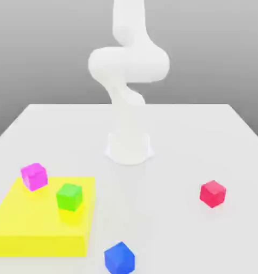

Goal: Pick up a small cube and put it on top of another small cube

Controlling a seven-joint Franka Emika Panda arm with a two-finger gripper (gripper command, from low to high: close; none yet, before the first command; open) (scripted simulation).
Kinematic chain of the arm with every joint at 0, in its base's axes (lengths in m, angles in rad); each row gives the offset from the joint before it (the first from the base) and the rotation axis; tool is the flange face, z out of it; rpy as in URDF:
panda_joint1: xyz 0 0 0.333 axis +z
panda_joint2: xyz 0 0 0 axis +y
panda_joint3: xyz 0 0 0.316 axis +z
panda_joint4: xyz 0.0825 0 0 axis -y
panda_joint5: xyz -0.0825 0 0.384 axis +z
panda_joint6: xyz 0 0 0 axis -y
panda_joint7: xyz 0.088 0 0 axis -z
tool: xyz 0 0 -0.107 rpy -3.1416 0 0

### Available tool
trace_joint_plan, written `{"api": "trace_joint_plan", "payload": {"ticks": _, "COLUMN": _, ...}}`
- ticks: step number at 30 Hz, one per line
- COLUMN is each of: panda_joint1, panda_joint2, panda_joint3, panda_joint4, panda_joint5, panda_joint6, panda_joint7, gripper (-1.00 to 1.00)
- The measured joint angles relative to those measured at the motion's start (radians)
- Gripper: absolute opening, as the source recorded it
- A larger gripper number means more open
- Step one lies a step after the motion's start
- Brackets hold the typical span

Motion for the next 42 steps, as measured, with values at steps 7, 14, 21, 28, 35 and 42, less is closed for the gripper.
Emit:
{"api": "trace_joint_plan", "payload": {"ticks": 7, "panda_joint1": -0.107, "panda_joint2": 0.259, "panda_joint3": 0.089, "panda_joint4": -0.040, "panda_joint5": -0.050, "panda_joint6": 0.101, "panda_joint7": 0.247, "gripper": 0.00}}
{"api": "trace_joint_plan", "payload": {"ticks": 14, "panda_joint1": -0.175, "panda_joint2": 0.514, "panda_joint3": 0.142, "panda_joint4": -0.080, "panda_joint5": -0.116, "panda_joint6": 0.199, "panda_joint7": 0.500, "gripper": 0.00}}
{"api": "trace_joint_plan", "payload": {"ticks": 21, "panda_joint1": -0.197, "panda_joint2": 0.766, "panda_joint3": 0.143, "panda_joint4": -0.119, "panda_joint5": -0.151, "panda_joint6": 0.299, "panda_joint7": 0.732, "gripper": 0.00}}
{"api": "trace_joint_plan", "payload": {"ticks": 28, "panda_joint1": -0.178, "panda_joint2": 1.009, "panda_joint3": 0.124, "panda_joint4": -0.144, "panda_joint5": -0.116, "panda_joint6": 0.423, "panda_joint7": 0.877, "gripper": 0.00}}
{"api": "trace_joint_plan", "payload": {"ticks": 35, "panda_joint1": -0.141, "panda_joint2": 1.144, "panda_joint3": 0.077, "panda_joint4": -0.118, "panda_joint5": -0.156, "panda_joint6": 0.528, "panda_joint7": 0.914, "gripper": -1.00}}
{"api": "trace_joint_plan", "payload": {"ticks": 42, "panda_joint1": -0.164, "panda_joint2": 1.056, "panda_joint3": 0.108, "panda_joint4": -0.137, "panda_joint5": -0.124, "panda_joint6": 0.460, "panda_joint7": 0.890, "gripper": -1.00}}
